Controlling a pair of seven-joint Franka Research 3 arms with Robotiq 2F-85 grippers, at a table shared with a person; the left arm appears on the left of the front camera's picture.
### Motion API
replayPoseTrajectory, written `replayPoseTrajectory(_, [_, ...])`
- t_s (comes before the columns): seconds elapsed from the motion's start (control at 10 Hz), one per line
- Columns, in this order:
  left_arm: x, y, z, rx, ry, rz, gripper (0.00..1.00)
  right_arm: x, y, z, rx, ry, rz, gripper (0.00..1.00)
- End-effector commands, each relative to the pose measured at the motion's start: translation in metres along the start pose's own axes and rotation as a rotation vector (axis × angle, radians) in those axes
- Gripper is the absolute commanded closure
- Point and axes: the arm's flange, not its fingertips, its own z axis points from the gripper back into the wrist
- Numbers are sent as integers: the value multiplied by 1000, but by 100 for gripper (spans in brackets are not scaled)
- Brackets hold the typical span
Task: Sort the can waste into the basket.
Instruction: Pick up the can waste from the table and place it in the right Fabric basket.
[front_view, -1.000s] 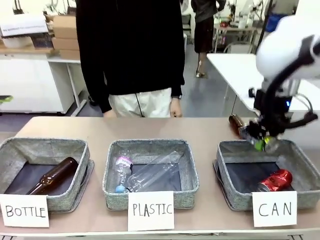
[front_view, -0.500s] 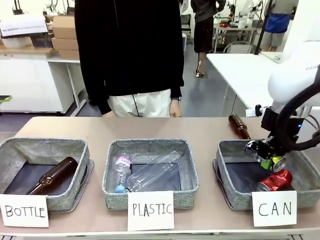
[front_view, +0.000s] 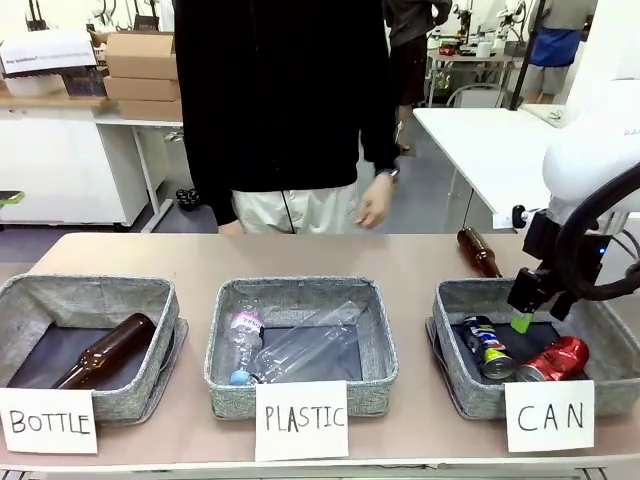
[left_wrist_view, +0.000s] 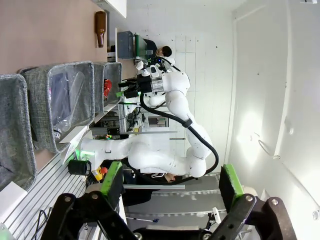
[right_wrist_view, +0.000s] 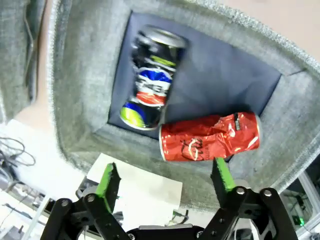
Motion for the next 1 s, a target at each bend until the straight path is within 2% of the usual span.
replayPoseTrajectory(0.0, [1, -4, -2, -13, -12, 10, 0, -2, -4, 3, 78, -54, 14, 0])
replayPoseTrajectory(0.3, [1, -4, -2, -13, -12, 10, 0, 1, -8, 14, 195, -97, 5, 0])
replayPoseTrajectory(0.4, [1, -4, -2, -13, -12, 10, 0, 0, -10, 22, 362, -109, 62, 0])
replayPoseTrajectory(0.5, [1, -4, -2, -13, -12, 10, 0, -6, -9, 50, 838, -174, -78, 0])
replayPoseTrajectory(0.6, [1, -4, -2, -13, -12, 10, 0, -18, -16, 65, 1057, -215, -85, 0])
replayPoseTrajectory(0.9, [1, -4, -2, -13, -12, 10, 0, -56, -47, 83, 1398, -474, -10, 0])
